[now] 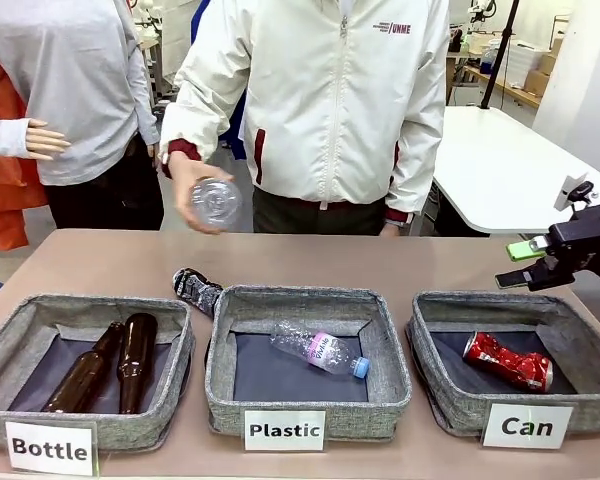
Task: Sort the can waste into the basket.
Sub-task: Pick up the can waste from the table and place it in the right Fabric basket.
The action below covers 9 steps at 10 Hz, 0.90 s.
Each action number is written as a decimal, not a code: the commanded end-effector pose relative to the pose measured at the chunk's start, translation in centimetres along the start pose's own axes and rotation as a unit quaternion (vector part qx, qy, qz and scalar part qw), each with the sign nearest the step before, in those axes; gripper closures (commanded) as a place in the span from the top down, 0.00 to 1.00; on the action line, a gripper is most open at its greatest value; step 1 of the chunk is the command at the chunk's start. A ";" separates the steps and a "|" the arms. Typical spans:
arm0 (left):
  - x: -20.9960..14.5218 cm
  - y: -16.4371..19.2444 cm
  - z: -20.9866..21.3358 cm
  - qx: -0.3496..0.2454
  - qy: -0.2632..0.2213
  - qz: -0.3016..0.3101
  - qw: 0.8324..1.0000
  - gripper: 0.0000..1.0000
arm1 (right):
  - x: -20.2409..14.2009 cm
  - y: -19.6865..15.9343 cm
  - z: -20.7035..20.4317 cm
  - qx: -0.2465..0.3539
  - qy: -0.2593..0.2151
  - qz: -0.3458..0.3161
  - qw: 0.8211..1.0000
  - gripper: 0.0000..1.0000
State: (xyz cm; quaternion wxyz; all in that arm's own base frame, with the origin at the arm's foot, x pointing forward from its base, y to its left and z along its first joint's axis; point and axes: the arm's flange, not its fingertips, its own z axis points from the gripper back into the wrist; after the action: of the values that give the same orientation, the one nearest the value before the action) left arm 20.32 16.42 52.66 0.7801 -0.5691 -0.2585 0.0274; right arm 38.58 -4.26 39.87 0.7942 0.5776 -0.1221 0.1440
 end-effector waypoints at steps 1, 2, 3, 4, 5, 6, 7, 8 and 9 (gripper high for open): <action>2.2 -1.4 -4.1 0.037 0.042 -0.013 0.998 1.00 | 0.0 0.0 0.1 -0.005 -0.001 0.013 1.000 1.00; 4.3 -2.0 -6.3 0.075 0.052 -0.008 0.996 1.00 | 0.0 0.0 0.1 -0.005 -0.001 0.013 1.000 1.00; 6.7 -2.5 -9.4 0.114 0.061 -0.006 0.992 1.00 | 0.0 0.0 0.1 -0.005 -0.001 0.013 1.000 1.00; 8.7 -2.5 -12.3 0.135 0.090 -0.013 0.987 1.00 | 0.0 0.0 0.1 -0.005 -0.001 0.013 1.000 1.00; 10.1 -2.0 -15.4 0.158 0.113 -0.013 0.981 1.00 | 0.0 0.0 0.1 -0.005 -0.001 0.013 1.000 1.00; 11.1 -1.6 -17.8 0.169 0.140 -0.007 0.976 1.00 | 0.0 0.0 0.1 -0.005 -0.001 0.013 1.000 1.00; 11.5 -1.4 -18.8 0.168 0.159 -0.004 0.973 1.00 | 0.0 0.0 0.1 -0.005 -0.001 0.013 1.000 1.00; 11.5 -1.2 -18.0 0.160 0.150 0.001 0.976 1.00 | 0.0 0.0 0.1 -0.005 -0.001 0.013 1.000 1.00; 11.3 -0.9 -15.6 0.139 0.129 0.009 0.982 1.00 | 0.0 0.0 0.1 -0.005 -0.001 0.013 1.000 1.00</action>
State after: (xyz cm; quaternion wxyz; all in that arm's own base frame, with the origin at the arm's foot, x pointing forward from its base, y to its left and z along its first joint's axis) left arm 38.51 3.45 53.00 0.8890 -0.4370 -0.1356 -0.0168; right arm 38.57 -4.22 39.84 0.7942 0.5775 -0.1218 0.1443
